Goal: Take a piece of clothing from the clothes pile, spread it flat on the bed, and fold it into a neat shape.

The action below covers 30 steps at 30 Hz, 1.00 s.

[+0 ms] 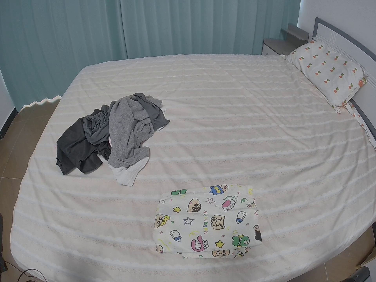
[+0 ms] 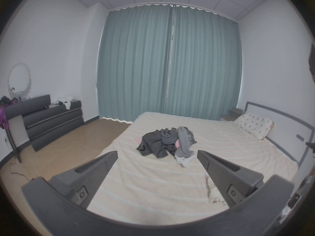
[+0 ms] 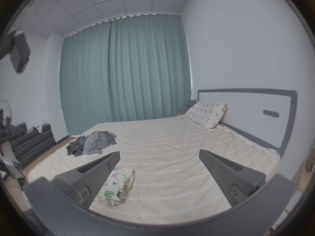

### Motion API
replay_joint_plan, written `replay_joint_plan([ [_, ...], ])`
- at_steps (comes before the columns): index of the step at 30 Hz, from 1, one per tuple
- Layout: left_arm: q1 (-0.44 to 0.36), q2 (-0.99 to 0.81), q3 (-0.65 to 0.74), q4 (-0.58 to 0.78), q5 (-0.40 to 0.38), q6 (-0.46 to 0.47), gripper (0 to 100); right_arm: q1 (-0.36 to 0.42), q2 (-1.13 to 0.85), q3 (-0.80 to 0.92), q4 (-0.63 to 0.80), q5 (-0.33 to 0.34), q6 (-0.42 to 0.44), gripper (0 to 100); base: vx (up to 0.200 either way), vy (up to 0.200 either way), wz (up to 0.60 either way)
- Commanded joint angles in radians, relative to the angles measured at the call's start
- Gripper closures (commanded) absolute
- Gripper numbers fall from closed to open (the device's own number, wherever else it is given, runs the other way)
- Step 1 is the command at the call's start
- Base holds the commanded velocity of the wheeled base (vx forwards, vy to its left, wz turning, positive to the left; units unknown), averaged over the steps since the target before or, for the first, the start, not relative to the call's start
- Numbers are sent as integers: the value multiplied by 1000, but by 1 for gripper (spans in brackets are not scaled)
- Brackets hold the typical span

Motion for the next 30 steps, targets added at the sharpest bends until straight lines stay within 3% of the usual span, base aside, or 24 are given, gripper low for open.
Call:
replay_joint_plan([
  [1, 44, -132, 58, 14, 12, 35, 0, -32, -96, 237, -63, -33, -64, 0, 0, 0, 0],
  [3, 44, -132, 110, -13, 13, 32, 0, -18, -125, 262, -137, -12, -50, 0, 0, 0, 0],
  [6, 46, -132, 193, -113, 6, 34, 0, -7, -160, 257, -114, 43, -61, 0, 0, 0, 0],
  [13, 46, -132, 460, -467, -53, 109, 0, -7, -160, 256, -105, 68, -64, 0, 0, 0, 0],
  [16, 44, -132, 460, -467, -76, 112, 0, -7, -160, 256, -105, 77, -63, 0, 0, 0, 0],
  [22, 44, -132, 460, -414, -220, 132, 0, -7, -160, 248, -85, 89, -44, 0, 0, 0, 0],
  [27, 44, -132, 456, -404, -455, 163, 0, -7, -160, 246, -85, 76, -10, 0, 0, 0, 0],
  [30, 44, -132, 456, -401, -465, 210, 0, -7, -160, 246, -82, 23, -14, 0, 0, 0, 0],
])
